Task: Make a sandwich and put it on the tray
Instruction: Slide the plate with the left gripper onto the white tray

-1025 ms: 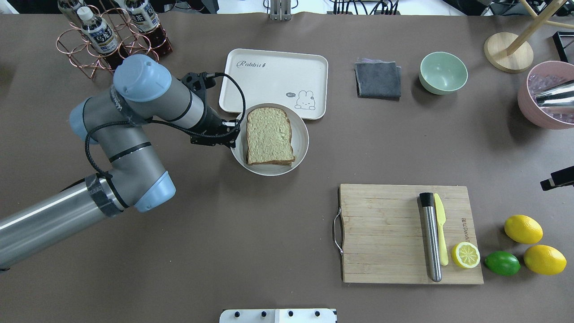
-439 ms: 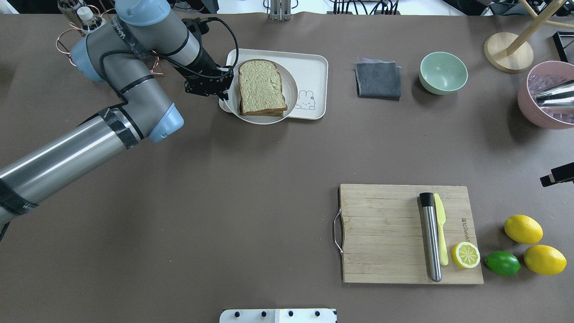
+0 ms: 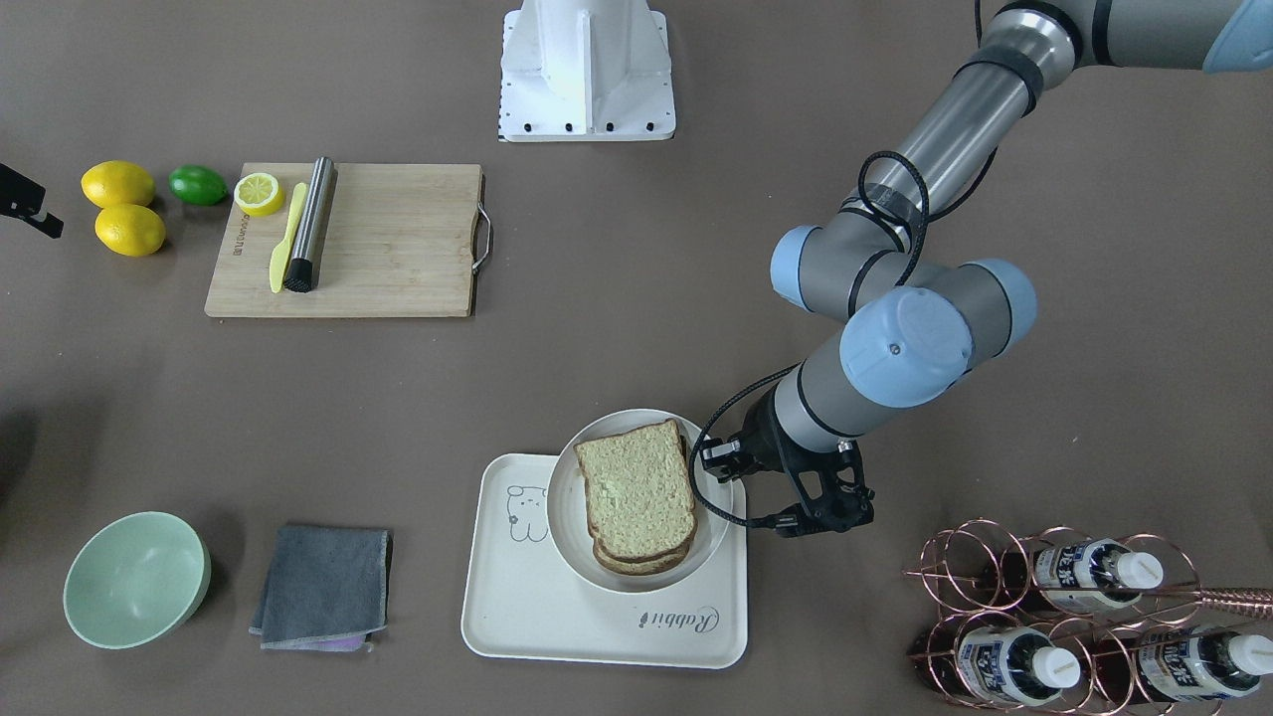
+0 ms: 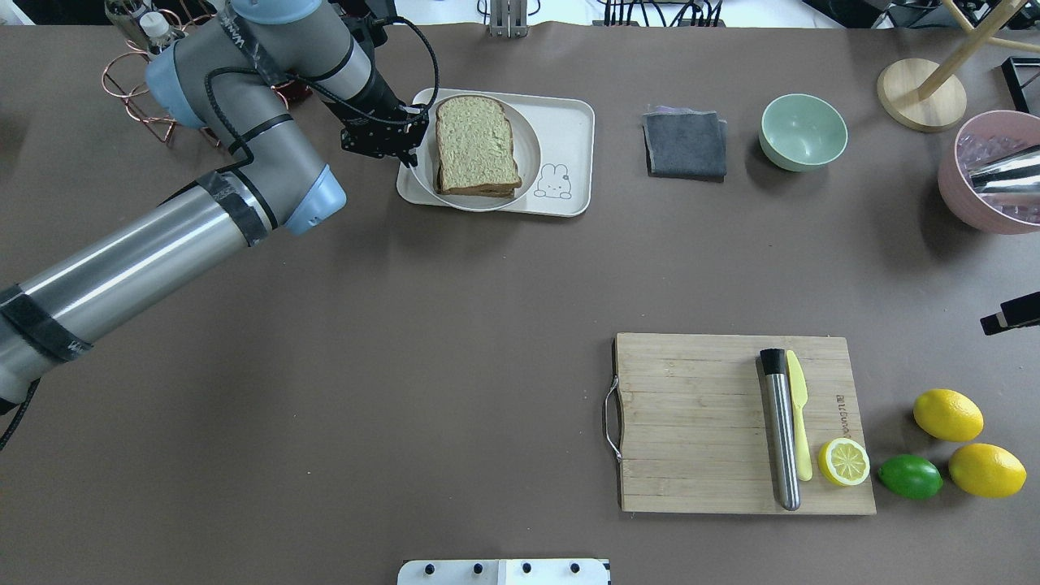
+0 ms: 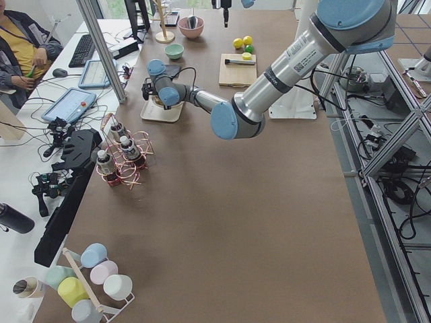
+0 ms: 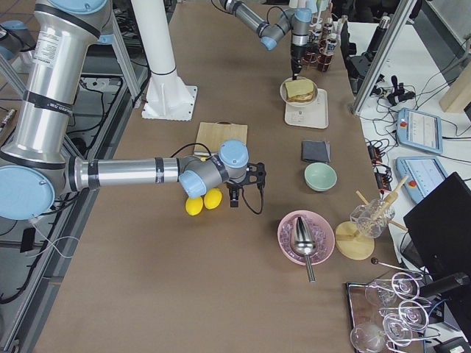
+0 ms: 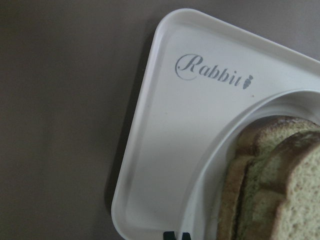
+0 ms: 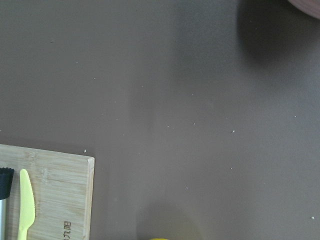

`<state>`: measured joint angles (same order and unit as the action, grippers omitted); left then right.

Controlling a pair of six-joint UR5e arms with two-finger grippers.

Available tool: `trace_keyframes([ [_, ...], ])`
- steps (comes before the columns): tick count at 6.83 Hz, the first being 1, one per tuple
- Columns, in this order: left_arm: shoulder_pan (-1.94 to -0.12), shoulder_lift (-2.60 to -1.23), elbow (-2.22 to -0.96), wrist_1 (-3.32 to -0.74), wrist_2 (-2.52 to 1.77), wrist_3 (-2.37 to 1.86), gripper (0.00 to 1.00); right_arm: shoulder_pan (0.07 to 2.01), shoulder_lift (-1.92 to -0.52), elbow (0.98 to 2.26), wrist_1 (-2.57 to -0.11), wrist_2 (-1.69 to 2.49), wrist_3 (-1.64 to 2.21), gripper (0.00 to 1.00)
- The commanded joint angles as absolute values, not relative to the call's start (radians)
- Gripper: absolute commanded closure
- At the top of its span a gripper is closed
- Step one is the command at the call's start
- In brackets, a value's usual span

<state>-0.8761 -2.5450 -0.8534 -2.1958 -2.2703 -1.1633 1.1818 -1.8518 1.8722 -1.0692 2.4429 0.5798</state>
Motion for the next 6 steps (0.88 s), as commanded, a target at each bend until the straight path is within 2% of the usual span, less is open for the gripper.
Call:
trace_keyframes([
  [1,-0.884,-2.608,-0.726,-2.259,-2.264,-1.128,1.00,1.175,-1.852,1.884,-1.069,2.442,0.580,0.01],
  [2,-0.884,-2.631,-0.669,-2.299,-2.261,-1.127,1.00,1.172,-1.852,1.884,-1.069,2.442,0.580,0.01],
  [6,-0.879,-2.654,-0.653,-2.309,-2.238,-1.127,1.00,1.161,-1.853,1.884,-1.069,2.433,0.581,0.01],
])
